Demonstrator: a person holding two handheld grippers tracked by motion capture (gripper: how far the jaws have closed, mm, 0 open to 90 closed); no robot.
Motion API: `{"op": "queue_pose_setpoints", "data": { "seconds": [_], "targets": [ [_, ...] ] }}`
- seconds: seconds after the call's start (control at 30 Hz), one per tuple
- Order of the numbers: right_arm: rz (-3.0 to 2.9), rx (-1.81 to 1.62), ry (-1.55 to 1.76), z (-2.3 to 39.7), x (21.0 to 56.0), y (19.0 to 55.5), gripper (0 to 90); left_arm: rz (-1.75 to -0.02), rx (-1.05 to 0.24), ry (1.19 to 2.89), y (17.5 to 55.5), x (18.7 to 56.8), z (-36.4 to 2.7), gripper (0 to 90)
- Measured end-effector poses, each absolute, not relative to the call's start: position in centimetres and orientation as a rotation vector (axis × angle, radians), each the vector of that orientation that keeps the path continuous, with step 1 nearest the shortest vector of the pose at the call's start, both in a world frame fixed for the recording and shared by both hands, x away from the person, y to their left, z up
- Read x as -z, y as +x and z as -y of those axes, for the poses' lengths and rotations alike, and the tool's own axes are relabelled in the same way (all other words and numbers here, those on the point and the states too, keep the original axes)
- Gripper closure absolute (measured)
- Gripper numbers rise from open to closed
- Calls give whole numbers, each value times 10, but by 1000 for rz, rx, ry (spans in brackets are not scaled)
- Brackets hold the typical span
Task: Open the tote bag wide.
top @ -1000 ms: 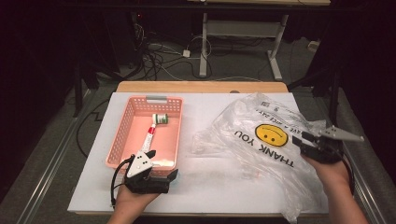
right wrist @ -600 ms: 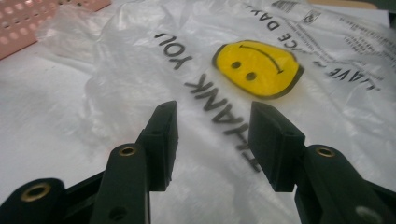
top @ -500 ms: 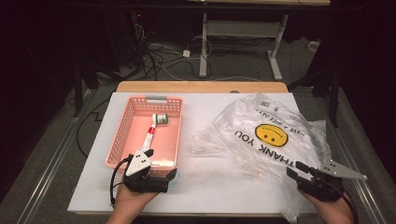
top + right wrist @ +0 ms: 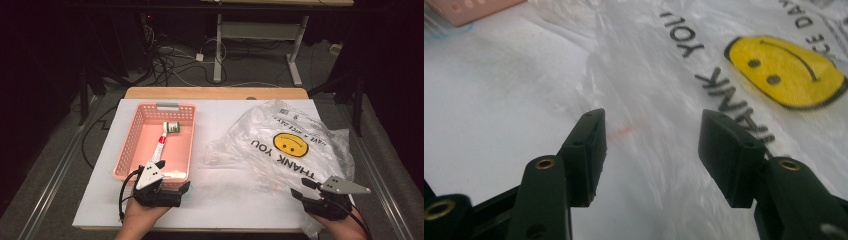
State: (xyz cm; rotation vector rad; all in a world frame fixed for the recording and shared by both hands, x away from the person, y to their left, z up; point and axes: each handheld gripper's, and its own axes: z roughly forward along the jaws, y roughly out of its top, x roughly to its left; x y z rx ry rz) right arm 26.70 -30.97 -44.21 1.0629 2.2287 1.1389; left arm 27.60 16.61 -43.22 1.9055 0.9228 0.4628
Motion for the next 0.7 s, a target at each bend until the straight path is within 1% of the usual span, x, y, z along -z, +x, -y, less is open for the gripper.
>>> {"op": "queue_pose_setpoints", "data": {
  "seconds": [0.17,0.37,0.47,0.57,0.7],
  "targets": [
    [-2233,-1164,1041,297,438,281,447,-923,-466,1910,276,432,-165,0],
    [-2293,-1120,965,281,435,307,446,-934,-464,1905,276,433,-167,0],
    [-2325,-1089,949,280,440,319,437,-936,-467,1904,276,433,-168,0],
    [-2387,-1102,925,275,453,319,405,-939,-468,1907,277,434,-169,0],
    [-2413,-1082,909,266,456,317,388,-934,-465,1909,277,433,-168,0]
  ]
}}
